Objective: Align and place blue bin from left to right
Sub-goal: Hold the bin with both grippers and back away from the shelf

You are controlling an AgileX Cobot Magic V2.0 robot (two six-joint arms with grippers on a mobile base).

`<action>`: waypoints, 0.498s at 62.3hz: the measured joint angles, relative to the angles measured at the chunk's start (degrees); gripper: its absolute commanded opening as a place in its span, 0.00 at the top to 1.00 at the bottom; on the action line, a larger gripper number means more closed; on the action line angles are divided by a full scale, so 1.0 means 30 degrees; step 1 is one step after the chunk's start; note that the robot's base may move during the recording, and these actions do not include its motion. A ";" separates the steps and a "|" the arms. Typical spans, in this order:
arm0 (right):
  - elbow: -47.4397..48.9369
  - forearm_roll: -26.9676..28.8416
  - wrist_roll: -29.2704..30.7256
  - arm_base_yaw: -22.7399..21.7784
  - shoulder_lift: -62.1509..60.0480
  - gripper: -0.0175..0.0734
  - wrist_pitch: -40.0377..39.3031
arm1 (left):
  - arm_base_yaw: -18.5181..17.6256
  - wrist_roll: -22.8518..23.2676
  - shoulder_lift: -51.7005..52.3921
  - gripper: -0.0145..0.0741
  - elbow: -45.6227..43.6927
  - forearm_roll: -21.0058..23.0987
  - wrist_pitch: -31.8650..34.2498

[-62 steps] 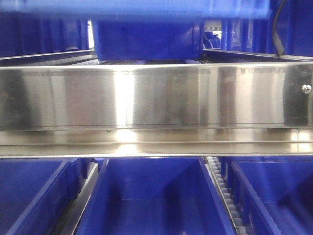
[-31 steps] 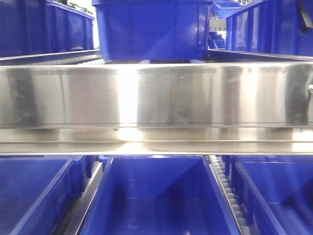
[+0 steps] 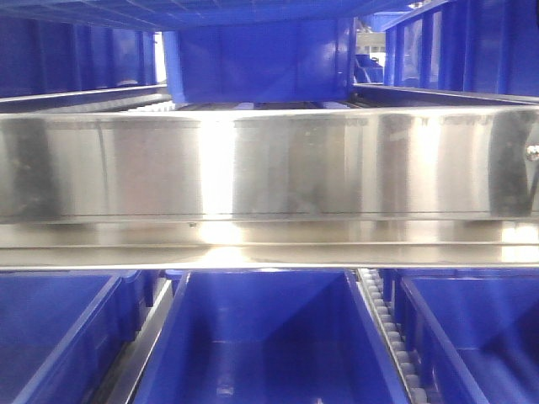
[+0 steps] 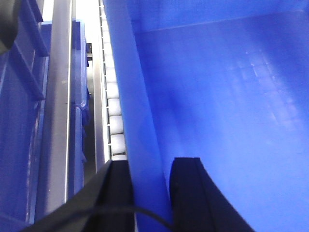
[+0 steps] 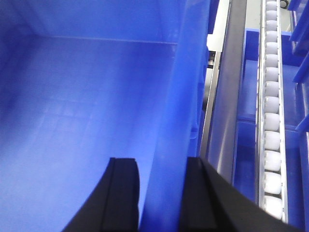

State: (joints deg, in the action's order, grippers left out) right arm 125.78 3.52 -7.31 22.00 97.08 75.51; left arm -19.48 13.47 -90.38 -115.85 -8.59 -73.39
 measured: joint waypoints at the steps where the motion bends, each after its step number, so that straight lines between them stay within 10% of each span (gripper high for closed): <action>1: 0.0000 0.0000 0.0000 0.0000 0.0000 0.88 0.0000 | 0.0000 0.0000 0.0000 0.85 0.0000 0.0000 0.0000; 31: 0.0000 0.0000 -0.0039 0.0000 0.0000 0.88 0.0000 | 0.0000 0.0038 0.0000 0.85 0.0000 0.0000 0.0000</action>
State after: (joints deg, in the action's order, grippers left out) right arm 125.78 3.52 -7.43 22.00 97.08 75.51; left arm -19.48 13.58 -90.38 -115.85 -8.59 -73.39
